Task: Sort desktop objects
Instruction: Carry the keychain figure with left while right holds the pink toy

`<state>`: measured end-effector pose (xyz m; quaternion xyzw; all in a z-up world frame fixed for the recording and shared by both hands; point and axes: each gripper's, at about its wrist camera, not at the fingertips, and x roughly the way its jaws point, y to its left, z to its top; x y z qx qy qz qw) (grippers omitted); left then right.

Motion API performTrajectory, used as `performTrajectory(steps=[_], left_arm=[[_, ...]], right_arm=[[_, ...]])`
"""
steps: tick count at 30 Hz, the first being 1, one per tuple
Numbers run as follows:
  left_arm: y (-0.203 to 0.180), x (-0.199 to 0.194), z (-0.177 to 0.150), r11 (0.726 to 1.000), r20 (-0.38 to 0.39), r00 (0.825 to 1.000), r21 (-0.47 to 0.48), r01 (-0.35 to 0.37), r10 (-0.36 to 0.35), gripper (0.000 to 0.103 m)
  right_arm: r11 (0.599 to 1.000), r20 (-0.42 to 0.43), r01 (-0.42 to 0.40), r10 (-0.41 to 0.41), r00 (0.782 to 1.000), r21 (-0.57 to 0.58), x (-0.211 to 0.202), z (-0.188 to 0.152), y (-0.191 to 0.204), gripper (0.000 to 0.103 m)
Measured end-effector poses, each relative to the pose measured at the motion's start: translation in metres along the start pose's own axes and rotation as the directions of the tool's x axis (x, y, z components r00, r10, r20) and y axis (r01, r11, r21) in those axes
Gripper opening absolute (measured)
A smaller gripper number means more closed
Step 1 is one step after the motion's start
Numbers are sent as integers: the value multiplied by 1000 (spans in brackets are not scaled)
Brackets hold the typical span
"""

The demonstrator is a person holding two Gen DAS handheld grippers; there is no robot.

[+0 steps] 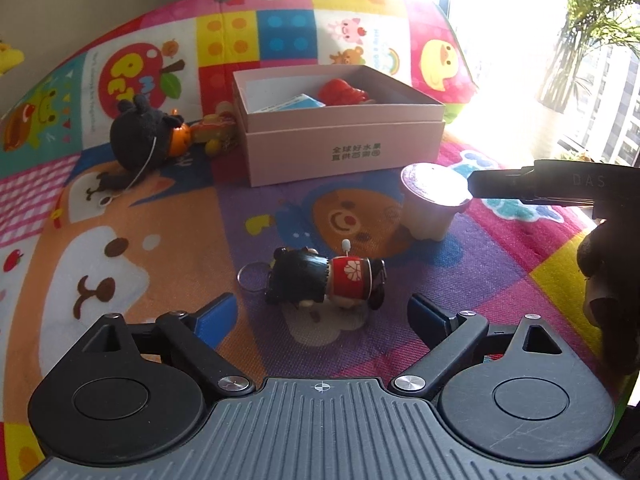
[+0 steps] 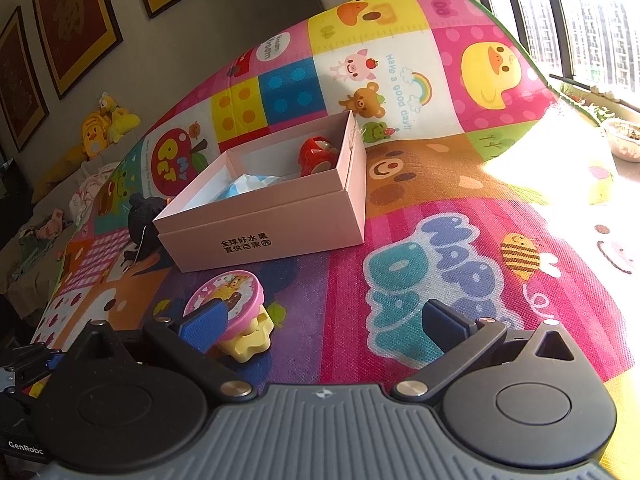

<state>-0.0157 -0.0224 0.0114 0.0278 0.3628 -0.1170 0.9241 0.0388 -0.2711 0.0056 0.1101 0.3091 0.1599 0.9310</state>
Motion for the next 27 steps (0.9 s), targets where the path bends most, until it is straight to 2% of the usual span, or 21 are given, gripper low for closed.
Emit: performTrajectory(steps=[6, 15, 18, 23, 27], left_arm=[[-8, 5, 1, 996, -17, 996, -27, 82, -82, 97], [-20, 34, 22, 996, 26, 997, 51, 74, -75, 100], [-20, 41, 26, 997, 39, 998, 69, 47, -50, 100], [-9, 44, 22, 998, 31, 1000, 55, 2, -4, 101], [0, 43, 20, 1000, 30, 1000, 9, 4, -4, 102]], right_arm=[[1000, 7, 3, -3, 1000, 9, -1, 0, -1, 103], [999, 8, 4, -4, 1000, 38, -1, 1, -6, 103], [999, 6, 2, -2, 1000, 40, 0, 1, -7, 103], [999, 3, 0, 0, 1000, 40, 0, 1, -7, 103], [999, -1, 2, -2, 1000, 40, 1, 1, -6, 103]])
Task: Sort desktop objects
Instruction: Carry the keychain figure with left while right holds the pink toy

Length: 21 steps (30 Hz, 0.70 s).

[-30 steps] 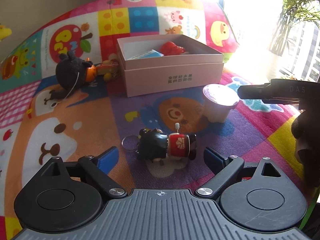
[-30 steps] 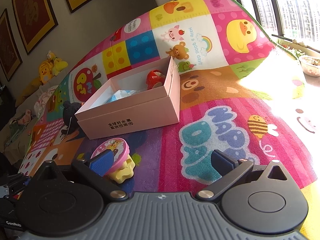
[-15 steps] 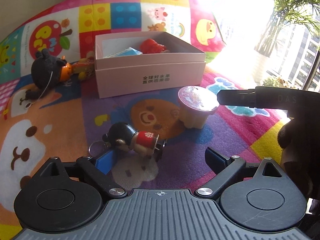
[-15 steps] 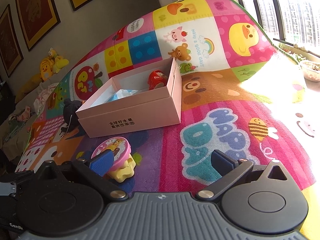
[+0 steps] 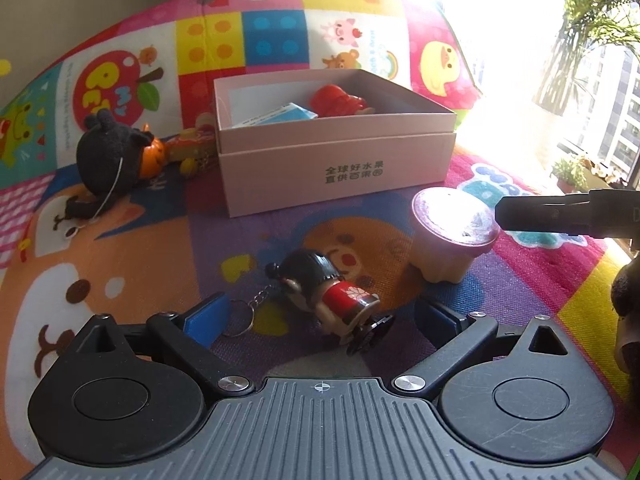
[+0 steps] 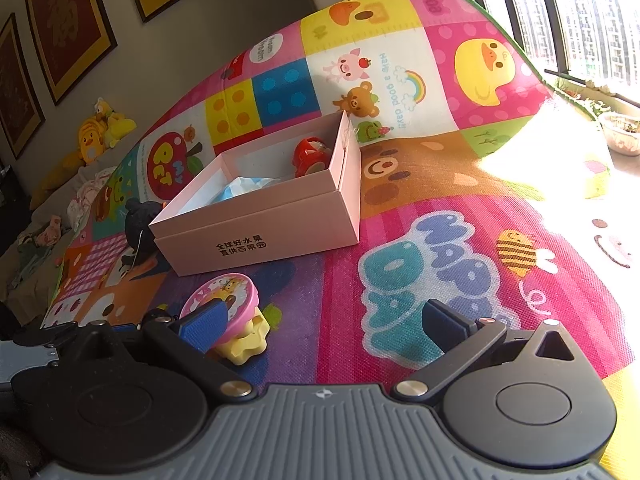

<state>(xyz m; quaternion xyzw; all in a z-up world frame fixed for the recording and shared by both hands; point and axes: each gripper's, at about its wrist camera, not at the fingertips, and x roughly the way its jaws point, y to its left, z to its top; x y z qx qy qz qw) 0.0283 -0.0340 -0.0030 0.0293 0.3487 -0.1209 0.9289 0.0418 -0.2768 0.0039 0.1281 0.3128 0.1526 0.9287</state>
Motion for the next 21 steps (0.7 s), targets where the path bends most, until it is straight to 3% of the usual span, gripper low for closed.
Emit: performTrajectory(steps=[13, 21], left_arm=[[-5, 3, 0, 1000, -9, 1000, 15, -17, 17, 103], [4, 0, -2, 1000, -1, 1000, -22, 20, -20, 103]], right_arm=[[999, -60, -40, 38, 997, -21, 6, 2, 2, 103], [997, -75, -50, 54, 996, 51, 12, 4, -2, 103]])
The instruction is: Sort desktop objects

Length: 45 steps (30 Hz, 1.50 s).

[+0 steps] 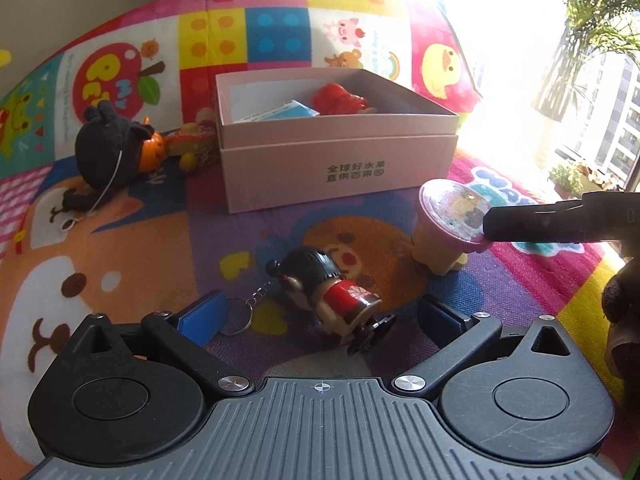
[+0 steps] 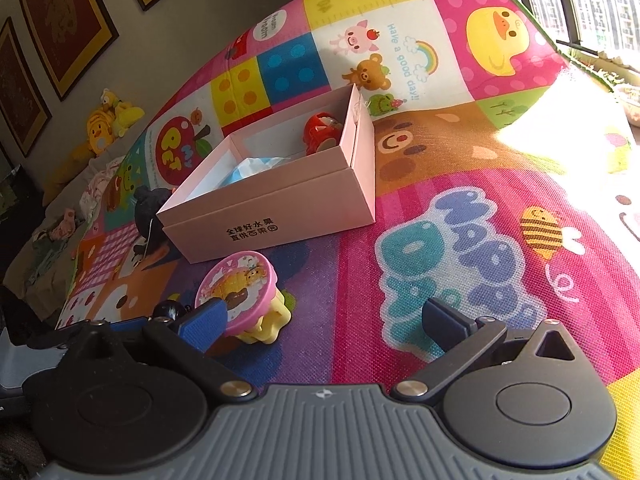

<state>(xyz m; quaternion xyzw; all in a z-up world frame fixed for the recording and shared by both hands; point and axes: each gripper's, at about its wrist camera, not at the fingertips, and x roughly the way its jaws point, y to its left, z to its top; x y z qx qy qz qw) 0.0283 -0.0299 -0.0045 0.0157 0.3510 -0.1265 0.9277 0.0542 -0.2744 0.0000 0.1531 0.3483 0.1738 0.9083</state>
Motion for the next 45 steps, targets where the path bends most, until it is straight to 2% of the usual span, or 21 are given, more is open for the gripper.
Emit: performTrajectory(steps=[4, 6, 9, 11, 15, 17, 18, 21, 25, 27, 30, 32, 34, 36, 38, 40, 45], left_arm=[[-1, 1, 0, 1000, -4, 1000, 1, -1, 1, 103], [-3, 2, 1, 1000, -14, 1000, 15, -10, 11, 103], [-5, 2, 0, 999, -31, 999, 37, -15, 17, 103], [-6, 1, 0, 999, -37, 999, 51, -13, 15, 103], [-4, -3, -3, 999, -28, 1000, 53, -2, 3, 103], [-3, -6, -4, 998, -28, 1000, 55, -12, 13, 103], [-3, -7, -5, 998, -29, 999, 60, -18, 20, 103], [0, -8, -4, 997, -33, 998, 60, -47, 49, 103], [8, -12, 1, 990, -15, 991, 52, -129, 130, 103], [12, -16, 3, 983, 7, 985, 56, -174, 173, 103], [17, -22, 4, 974, 32, 976, 57, -219, 217, 103], [22, -24, 4, 969, 33, 970, 44, -242, 241, 103], [26, -26, 4, 978, 17, 978, 4, -207, 207, 103], [30, -26, 5, 993, -13, 996, -78, -91, 90, 103], [30, -21, 6, 991, -25, 999, -132, -25, 22, 103], [27, -14, 8, 989, -32, 999, -148, -10, 5, 103], [16, 2, 15, 993, -11, 999, -109, 33, -34, 103]], right_arm=[[999, -53, -6, 3, 999, -47, 1, 7, 4, 103], [995, -30, 12, -15, 999, -103, -5, 8, 13, 103], [947, 7, 28, -27, 1000, -320, -12, 9, 41, 103], [921, 13, 24, -21, 1000, -389, -9, 10, 53, 103], [911, -29, -4, -9, 1000, -412, 12, 15, 63, 102], [901, -31, -1, -14, 999, -435, 19, 13, 67, 94], [894, -26, 12, -26, 999, -448, 22, 12, 69, 93], [867, 14, 93, -99, 995, -490, 25, 8, 71, 93], [822, 74, 220, -213, 974, -525, 22, 1, 62, 93], [825, 69, 242, -241, 968, -511, 19, 0, 53, 93], [847, 45, 221, -228, 973, -484, 14, -3, 46, 95], [847, 52, 220, -224, 973, -484, 13, -6, 46, 98], [846, 59, 220, -219, 974, -486, 11, -7, 48, 100], [849, 57, 215, -215, 975, -482, 11, -8, 50, 101], [848, 54, 218, -220, 974, -483, 12, -8, 51, 102], [850, 60, 221, -219, 974, -479, 11, -8, 50, 103], [863, 47, 217, -221, 974, -455, 10, -6, 46, 103]])
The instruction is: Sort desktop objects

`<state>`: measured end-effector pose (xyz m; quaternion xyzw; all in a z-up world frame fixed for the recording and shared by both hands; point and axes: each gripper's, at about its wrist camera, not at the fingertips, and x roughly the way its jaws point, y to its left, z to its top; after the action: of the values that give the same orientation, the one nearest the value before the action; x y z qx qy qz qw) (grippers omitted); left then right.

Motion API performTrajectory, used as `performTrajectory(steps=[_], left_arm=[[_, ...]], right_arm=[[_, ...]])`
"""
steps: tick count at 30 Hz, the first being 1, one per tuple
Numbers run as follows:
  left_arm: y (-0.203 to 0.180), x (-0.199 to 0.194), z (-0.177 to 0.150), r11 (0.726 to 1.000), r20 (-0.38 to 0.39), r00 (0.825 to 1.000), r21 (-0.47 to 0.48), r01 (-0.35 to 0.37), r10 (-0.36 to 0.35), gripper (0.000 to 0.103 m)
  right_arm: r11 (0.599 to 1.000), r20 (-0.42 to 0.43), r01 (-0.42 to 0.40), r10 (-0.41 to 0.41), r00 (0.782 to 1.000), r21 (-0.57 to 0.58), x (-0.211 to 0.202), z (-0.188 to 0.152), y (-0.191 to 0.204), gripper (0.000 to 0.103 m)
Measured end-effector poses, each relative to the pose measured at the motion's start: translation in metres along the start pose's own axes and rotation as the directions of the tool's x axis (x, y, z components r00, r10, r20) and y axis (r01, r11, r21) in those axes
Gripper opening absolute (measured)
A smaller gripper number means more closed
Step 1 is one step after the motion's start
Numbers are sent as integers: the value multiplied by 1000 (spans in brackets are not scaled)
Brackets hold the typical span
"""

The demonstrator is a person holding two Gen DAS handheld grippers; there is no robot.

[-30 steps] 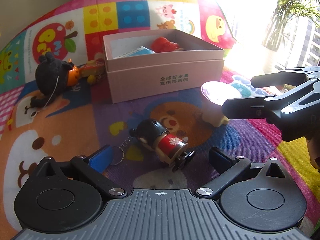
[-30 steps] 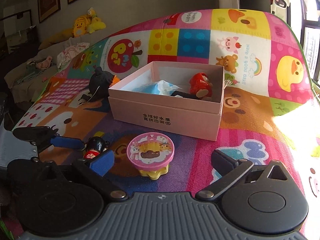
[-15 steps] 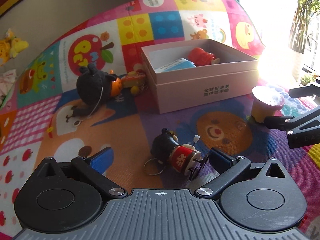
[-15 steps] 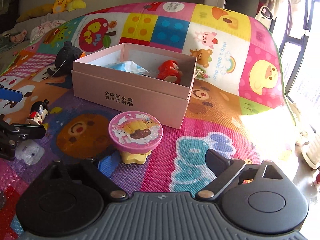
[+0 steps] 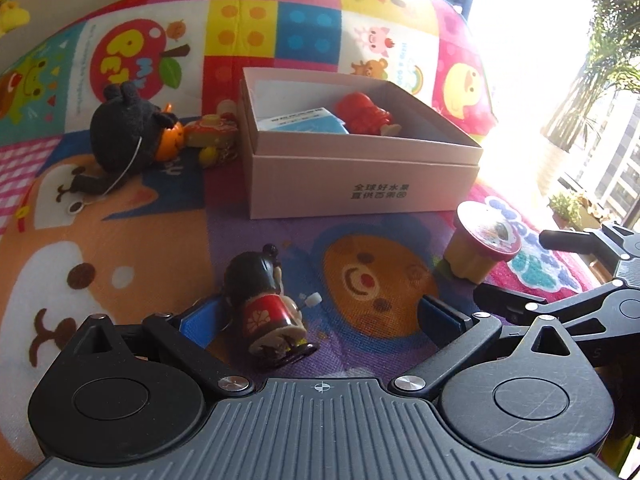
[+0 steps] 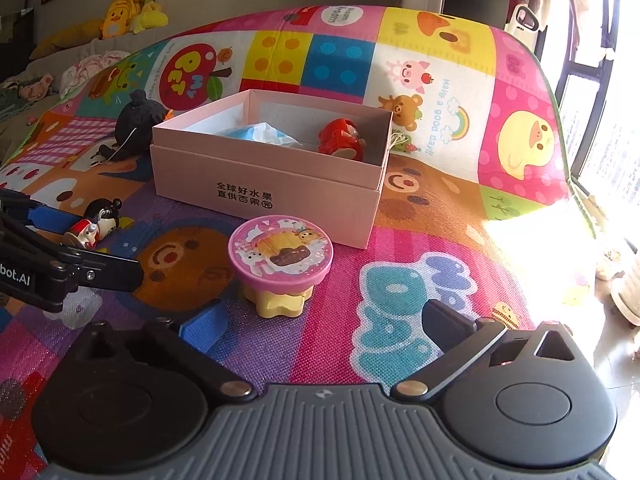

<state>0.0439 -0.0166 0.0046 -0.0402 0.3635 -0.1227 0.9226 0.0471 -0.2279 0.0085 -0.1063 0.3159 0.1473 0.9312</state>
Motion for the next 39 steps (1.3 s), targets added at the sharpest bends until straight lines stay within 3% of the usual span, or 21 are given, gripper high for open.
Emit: performTrajectory(steps=[4, 6, 15, 20, 23, 25, 28, 29, 31, 33, 37, 39], left_arm=[[-7, -2, 2, 994, 23, 994, 43, 102, -103, 103], [-8, -8, 0, 991, 36, 992, 65, 120, -123, 103], [1, -22, -17, 995, 19, 1000, 98, -15, 13, 103], [6, -26, -16, 997, 41, 998, 60, -50, 48, 103], [5, -27, -15, 998, 52, 998, 43, -48, 45, 103], [2, -27, -15, 998, 52, 998, 52, -42, 40, 103], [-2, -25, -16, 997, 51, 998, 67, -48, 45, 103], [-3, -24, -15, 996, 50, 998, 68, -52, 49, 103], [-5, -20, -13, 996, 44, 997, 69, -60, 57, 97], [-6, -14, -9, 996, 37, 997, 64, -69, 67, 85], [-9, -4, -1, 994, 44, 996, 70, -79, 76, 77], [-12, -2, -1, 991, 40, 996, 102, -81, 78, 57]], right_arm=[[1000, -26, -15, 15, 1000, 7, 2, -1, -1, 103], [1000, -38, -23, 23, 999, 3, 4, 0, 0, 103], [1000, -55, -30, 29, 998, -10, 8, 0, 5, 103], [999, -13, -42, 41, 999, -5, 6, 6, 8, 101], [997, -14, -71, 71, 997, 9, 11, 15, 12, 82], [998, -5, -62, 62, 998, 18, 13, 20, 14, 75], [998, -18, -65, 65, 998, 26, 15, 26, 13, 53], [997, -20, -68, 69, 997, 30, 14, 27, 12, 53], [998, -11, -64, 64, 998, 23, 9, 28, 12, 53], [998, -1, -66, 66, 998, 6, 1, 27, 12, 52], [996, 4, -84, 84, 996, -13, -15, 25, 9, 52], [995, -7, -102, 102, 995, -19, -22, 23, 8, 52]])
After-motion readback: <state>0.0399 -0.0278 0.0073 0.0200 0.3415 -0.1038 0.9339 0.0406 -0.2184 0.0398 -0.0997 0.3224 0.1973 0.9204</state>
